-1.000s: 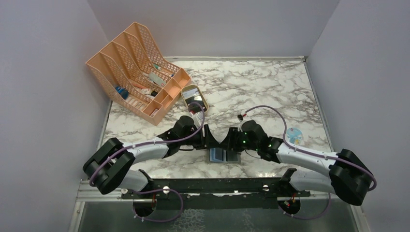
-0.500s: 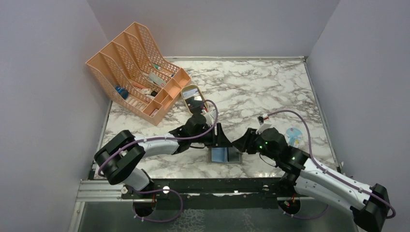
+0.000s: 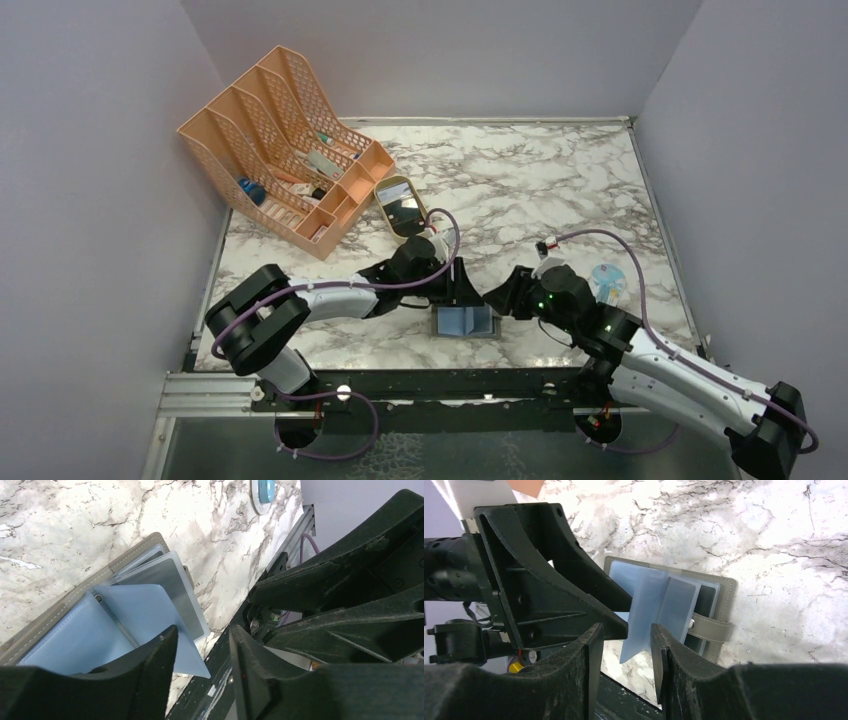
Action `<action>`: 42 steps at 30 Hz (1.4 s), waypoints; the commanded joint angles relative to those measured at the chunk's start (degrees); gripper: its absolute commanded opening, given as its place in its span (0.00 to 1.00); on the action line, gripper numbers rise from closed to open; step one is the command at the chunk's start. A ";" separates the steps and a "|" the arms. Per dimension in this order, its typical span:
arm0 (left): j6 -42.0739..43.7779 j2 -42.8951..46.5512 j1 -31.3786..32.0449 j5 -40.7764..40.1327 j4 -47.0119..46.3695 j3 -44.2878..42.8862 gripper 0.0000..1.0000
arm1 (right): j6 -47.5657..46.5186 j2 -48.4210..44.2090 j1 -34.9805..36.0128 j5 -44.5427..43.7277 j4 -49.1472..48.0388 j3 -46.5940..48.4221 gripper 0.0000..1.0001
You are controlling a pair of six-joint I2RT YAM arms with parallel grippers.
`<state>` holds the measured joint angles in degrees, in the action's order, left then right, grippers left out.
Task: Put the credit cards into the card holder
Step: Turn over the card slot in the card holder.
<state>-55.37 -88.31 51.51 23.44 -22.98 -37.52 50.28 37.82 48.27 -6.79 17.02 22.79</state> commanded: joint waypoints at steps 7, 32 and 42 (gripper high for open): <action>9.39 4.73 0.17 -14.56 20.73 -4.52 0.40 | -0.80 6.00 0.16 3.81 -3.34 -1.04 0.40; 12.67 8.65 -2.14 -19.84 26.74 1.06 0.22 | -3.09 22.76 0.16 -7.01 11.89 11.08 0.48; 29.57 9.98 -15.58 -19.56 40.85 -12.51 0.34 | -7.69 19.06 0.16 3.50 1.91 11.78 0.51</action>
<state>-36.27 -78.54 40.86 5.10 10.33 -41.89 44.88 58.41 48.29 -7.79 24.01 32.75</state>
